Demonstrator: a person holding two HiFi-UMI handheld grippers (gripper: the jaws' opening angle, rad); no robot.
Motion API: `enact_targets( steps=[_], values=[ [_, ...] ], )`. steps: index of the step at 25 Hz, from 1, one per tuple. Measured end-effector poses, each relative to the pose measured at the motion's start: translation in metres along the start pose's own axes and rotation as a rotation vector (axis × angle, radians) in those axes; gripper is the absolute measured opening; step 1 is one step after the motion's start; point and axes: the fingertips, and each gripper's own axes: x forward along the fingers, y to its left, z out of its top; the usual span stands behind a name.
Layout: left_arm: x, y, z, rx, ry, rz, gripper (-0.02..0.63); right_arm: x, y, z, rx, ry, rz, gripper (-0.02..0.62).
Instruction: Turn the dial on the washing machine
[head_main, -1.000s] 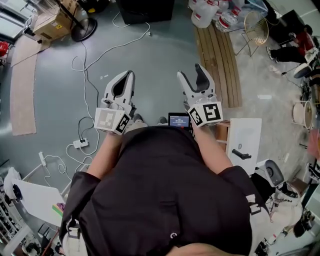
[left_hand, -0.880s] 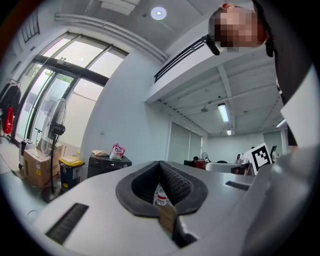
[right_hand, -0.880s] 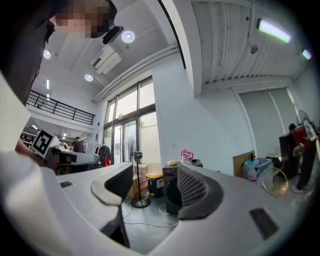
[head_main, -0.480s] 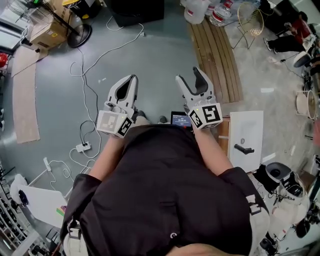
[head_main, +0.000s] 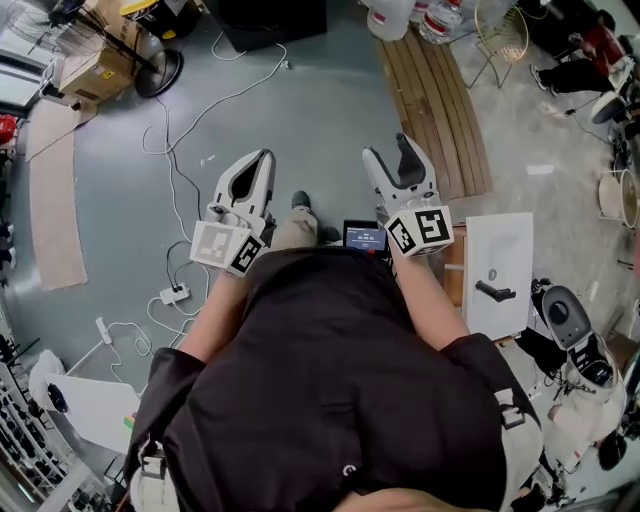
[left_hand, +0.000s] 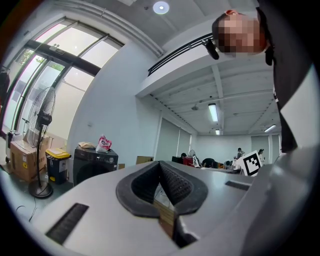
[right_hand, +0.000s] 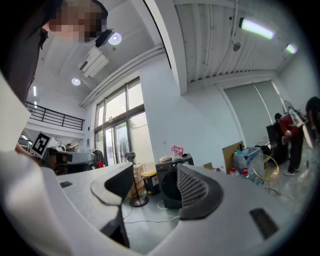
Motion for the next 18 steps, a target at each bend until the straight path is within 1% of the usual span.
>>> enact_targets(
  steps=[5, 6, 9, 10, 12, 14, 16, 18],
  values=[
    [0.003, 0.015, -0.003, -0.013, -0.002, 0.011, -0.006, 0.013, 0.005, -0.004, -0.015, 0.018, 0.018, 0.278],
    [0.004, 0.021, -0.004, -0.024, -0.005, 0.014, -0.006, 0.019, 0.006, -0.004, -0.02, 0.02, 0.02, 0.278],
    [0.014, 0.043, 0.001, -0.108, -0.043, 0.034, -0.006, 0.037, 0.004, -0.005, -0.036, 0.023, 0.016, 0.278],
    [0.019, 0.05, 0.004, -0.111, -0.056, 0.038, -0.006, 0.044, 0.001, -0.005, -0.039, 0.025, 0.011, 0.278],
    [0.031, 0.063, 0.006, -0.073, -0.057, 0.045, -0.006, 0.059, -0.005, -0.006, -0.042, 0.032, 0.001, 0.278],
    [0.046, 0.079, 0.004, -0.039, -0.04, 0.054, -0.006, 0.077, -0.01, -0.007, -0.045, 0.042, -0.004, 0.278],
    [0.06, 0.097, 0.004, -0.023, -0.035, 0.061, -0.006, 0.098, -0.017, -0.01, -0.062, 0.059, 0.005, 0.278],
    [0.074, 0.117, 0.006, -0.025, -0.039, 0.067, -0.006, 0.124, -0.021, -0.011, -0.063, 0.07, 0.017, 0.278]
  ],
)
